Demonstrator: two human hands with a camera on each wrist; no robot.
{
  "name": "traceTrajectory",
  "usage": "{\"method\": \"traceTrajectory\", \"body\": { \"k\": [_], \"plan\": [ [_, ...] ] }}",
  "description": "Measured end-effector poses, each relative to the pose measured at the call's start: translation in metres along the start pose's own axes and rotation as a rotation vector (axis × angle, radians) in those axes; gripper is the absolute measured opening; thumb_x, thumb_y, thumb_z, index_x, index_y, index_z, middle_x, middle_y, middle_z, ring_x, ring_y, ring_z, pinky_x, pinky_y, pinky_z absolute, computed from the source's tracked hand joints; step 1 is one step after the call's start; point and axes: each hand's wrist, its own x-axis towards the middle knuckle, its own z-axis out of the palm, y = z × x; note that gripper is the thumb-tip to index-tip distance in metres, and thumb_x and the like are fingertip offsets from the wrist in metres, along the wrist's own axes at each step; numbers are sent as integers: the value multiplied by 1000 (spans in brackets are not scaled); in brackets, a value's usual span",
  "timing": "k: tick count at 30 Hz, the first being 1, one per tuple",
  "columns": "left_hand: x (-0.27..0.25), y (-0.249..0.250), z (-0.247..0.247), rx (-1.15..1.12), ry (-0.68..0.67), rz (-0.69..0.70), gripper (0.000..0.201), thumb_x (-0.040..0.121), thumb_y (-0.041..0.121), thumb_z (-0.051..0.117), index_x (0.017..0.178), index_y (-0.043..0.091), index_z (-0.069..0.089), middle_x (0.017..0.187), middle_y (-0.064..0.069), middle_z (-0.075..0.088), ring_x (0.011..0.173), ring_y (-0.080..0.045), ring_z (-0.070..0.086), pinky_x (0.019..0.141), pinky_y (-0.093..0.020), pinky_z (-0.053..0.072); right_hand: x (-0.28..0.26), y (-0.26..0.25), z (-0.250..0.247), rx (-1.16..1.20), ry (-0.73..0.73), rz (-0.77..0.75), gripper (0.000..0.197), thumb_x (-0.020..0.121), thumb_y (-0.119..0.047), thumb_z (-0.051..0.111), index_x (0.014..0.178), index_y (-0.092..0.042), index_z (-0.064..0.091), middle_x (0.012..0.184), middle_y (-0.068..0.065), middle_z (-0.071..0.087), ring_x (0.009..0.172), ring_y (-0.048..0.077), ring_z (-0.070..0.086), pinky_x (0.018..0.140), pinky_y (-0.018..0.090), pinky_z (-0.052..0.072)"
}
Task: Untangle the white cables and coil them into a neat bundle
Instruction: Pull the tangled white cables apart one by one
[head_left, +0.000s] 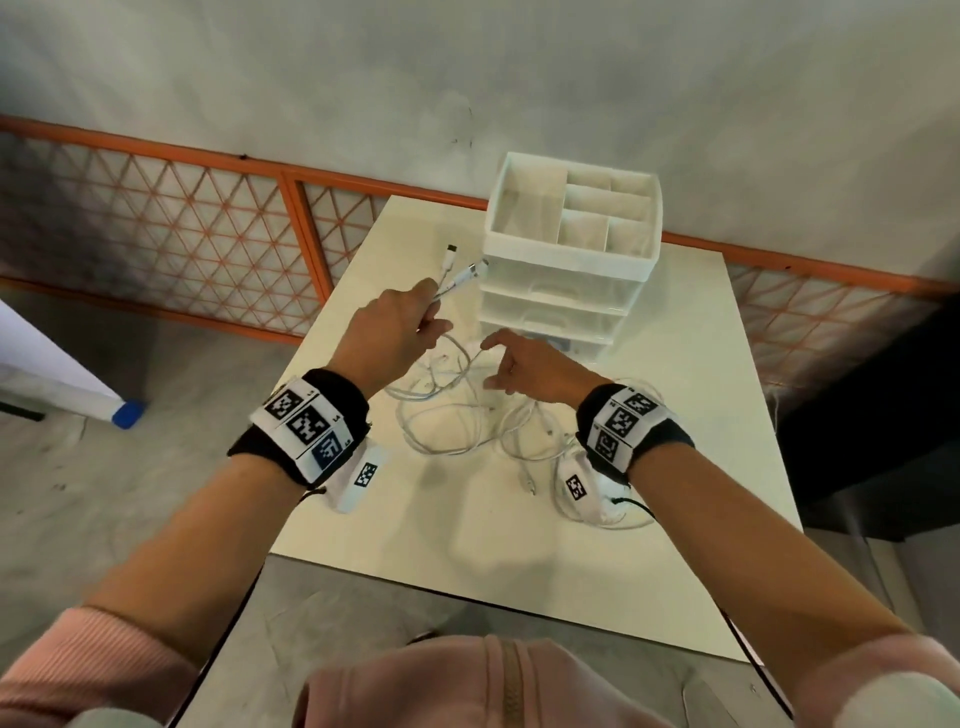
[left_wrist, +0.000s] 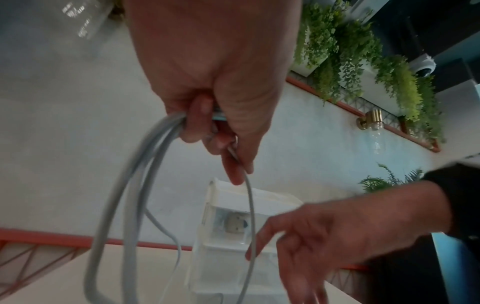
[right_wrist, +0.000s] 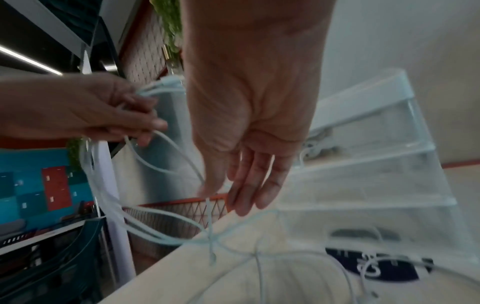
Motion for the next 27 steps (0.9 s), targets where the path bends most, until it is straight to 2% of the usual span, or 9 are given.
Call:
{"method": "traceTrajectory", "body": {
  "k": [3,6,9,11,13,16,20,24,27],
  "plan": [
    [-8,2,-10,-276,-27,10,41,86,19,68,67,19,31,74,-10,70,66,-7,68,56,-15,46,9,-8,25,-11,-52,-85,92,65,-45,81,141,-34,29,100,-3,61,88,10,56,76,20,43],
    [-11,6,-14,-275,-20,-24,31,83,26,71,83,6,47,102,-8,72,88,-12,68,64,-2,41,18,-30,36,41,73,-196,86,64,-48,81,137,-30,40,109,-1,45,90,5,46,81,18,40],
    [-12,0,-18,-261,99,-52,31,90,33,61,84,7,45,98,-6,72,80,-18,68,60,-6,42,20,-37,26,-13,135,-154,78,66,-31,84,133,-20,47,106,2,37,90,7,43,88,23,45],
    [-14,2,-24,-379,142,-70,33,94,35,54,76,13,36,84,-7,71,56,-11,64,52,-13,43,20,-38,19,-75,-12,-134,96,62,-26,87,142,-25,34,124,7,38,109,13,40,101,29,39],
    [-15,7,-30,-548,158,-70,35,97,31,49,71,18,29,72,-8,63,43,-4,54,48,-18,41,19,-45,24,-113,-159,-202,103,63,-25,86,146,-31,25,136,5,34,121,11,32,103,24,29],
    [-14,13,-38,-616,186,5,36,98,32,46,70,21,26,58,2,41,46,-8,39,51,-21,34,23,-56,42,-104,-232,-262,82,77,-24,76,144,-27,30,143,-2,35,126,5,32,106,20,24],
    [-10,14,-53,-674,280,48,38,96,28,49,67,22,25,57,4,22,46,-9,22,47,-22,24,33,-42,48,-346,-96,-182,29,91,-28,57,118,-18,58,128,5,55,123,24,49,106,40,31],
    [-12,4,-65,-791,390,27,36,91,28,56,68,27,29,60,-9,23,52,-29,22,49,-41,25,33,-7,37,-559,-29,-26,22,94,-31,49,109,-18,59,126,6,52,119,28,45,101,44,26],
    [-15,-3,-62,-586,379,-13,40,87,28,65,66,25,30,57,-7,27,51,-25,27,51,-35,30,31,4,33,-566,14,-19,18,93,-12,48,103,-18,62,119,3,56,116,25,46,95,41,27]
  ]
}}
